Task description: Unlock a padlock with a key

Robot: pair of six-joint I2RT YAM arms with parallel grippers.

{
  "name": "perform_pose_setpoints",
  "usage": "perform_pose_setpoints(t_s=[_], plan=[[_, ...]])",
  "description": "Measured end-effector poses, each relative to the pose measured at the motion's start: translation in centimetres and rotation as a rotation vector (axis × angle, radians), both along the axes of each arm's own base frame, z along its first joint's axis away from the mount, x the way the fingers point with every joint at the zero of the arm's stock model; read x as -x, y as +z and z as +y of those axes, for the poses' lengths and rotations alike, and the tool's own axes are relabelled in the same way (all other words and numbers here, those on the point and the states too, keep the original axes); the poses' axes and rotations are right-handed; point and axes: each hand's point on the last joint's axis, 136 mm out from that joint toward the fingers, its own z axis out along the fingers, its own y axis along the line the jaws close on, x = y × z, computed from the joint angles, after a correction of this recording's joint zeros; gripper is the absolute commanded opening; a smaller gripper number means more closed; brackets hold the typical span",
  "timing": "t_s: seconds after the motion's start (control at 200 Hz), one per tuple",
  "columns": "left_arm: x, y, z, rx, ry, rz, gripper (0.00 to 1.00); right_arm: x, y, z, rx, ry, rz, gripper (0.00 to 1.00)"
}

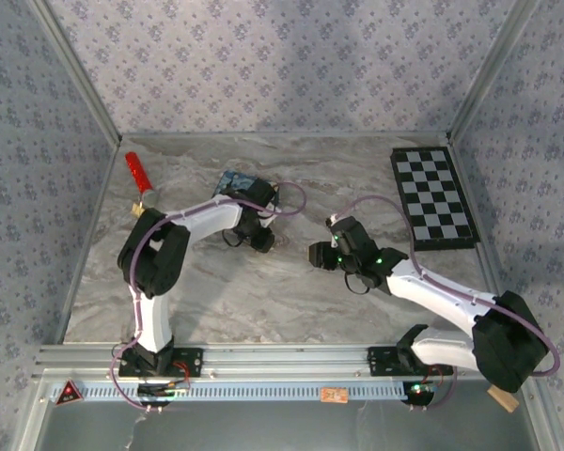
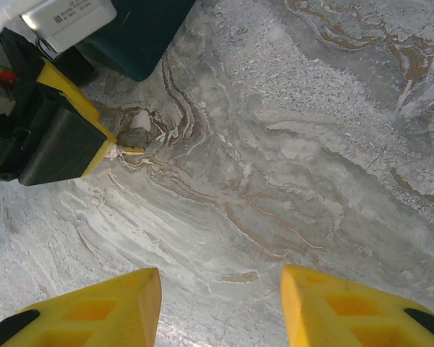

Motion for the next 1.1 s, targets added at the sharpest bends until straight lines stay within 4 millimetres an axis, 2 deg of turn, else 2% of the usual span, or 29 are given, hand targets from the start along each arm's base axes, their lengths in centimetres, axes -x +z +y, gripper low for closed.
perform_pose_setpoints(t_s=[0.265, 0.43, 0.58, 0.89, 1.099], plan=[[1.6, -0.1, -0.7, -0.042, -0.079, 0.034, 0.37, -0.4, -0.1, 0.0, -0.027, -0.01, 0.003, 0.49], [1.1, 0.0, -0.9, -0.069, -0.093, 0.031, 0.36, -0.2, -0.6, 0.0, -0.035, -0.011, 0.017, 0.49], [1.0, -1.0, -0.6, -0.107, -0.101, 0.048, 0.38, -0.2, -0.6, 0.1, -0.043, -0.009, 0.019, 0.49], [0.4, -0.7, -1.3, -0.12, -0.124, 0.037, 0.19, 0.0, -1.2, -0.1, -0.043, -0.01, 0.031, 0.5], [0.8, -0.9, -1.2, -0.13, -0.13, 0.051, 0.2, 0.0, -1.1, -0.1, -0.046, -0.014, 0.031, 0.5]])
